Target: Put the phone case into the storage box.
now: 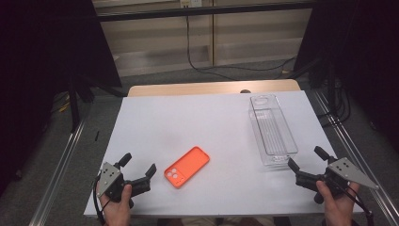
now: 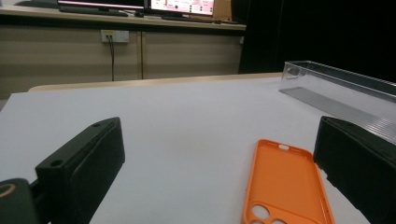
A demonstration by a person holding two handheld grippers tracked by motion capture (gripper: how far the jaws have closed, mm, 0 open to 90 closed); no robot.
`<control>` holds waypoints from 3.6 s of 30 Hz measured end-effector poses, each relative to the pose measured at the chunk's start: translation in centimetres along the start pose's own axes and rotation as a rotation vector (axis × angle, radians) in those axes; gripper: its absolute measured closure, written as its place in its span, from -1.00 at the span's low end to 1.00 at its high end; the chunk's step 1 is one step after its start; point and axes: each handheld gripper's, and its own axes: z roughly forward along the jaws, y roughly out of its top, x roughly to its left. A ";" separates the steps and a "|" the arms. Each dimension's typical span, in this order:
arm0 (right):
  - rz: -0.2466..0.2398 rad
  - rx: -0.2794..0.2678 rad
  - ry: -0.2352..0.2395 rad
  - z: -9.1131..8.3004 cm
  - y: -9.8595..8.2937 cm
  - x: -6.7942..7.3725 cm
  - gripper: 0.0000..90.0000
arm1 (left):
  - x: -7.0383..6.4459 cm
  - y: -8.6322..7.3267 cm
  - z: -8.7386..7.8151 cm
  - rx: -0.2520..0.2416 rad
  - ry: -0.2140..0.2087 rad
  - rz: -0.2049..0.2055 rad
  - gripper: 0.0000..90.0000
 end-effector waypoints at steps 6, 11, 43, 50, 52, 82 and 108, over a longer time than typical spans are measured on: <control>-0.001 0.002 -0.002 0.0 0.0 0.1 -0.98 | -0.5 0.1 0.3 0.015 -0.030 0.005 -0.95; -0.003 -0.001 0.001 0.0 0.0 0.1 -0.98 | -0.7 0.4 0.6 0.013 -0.046 0.008 -0.95; -0.005 0.000 0.005 0.0 0.0 0.2 -0.99 | -5.1 2.9 6.0 -0.017 -0.182 0.038 -0.97; 0.004 -0.001 0.009 0.1 0.0 0.1 -0.99 | -5.5 3.6 7.1 -0.027 -0.186 0.050 -0.96; 0.000 -0.001 0.010 0.1 0.0 0.2 -0.99 | -5.6 3.8 7.5 -0.028 -0.184 0.049 -0.96; -0.002 0.008 0.013 0.1 -0.1 0.2 -0.99 | -6.4 3.1 9.0 -0.060 -0.281 0.042 0.30; -0.006 0.007 0.015 0.1 -0.1 0.2 -0.99 | -5.5 3.7 8.8 0.141 -0.442 -0.056 1.00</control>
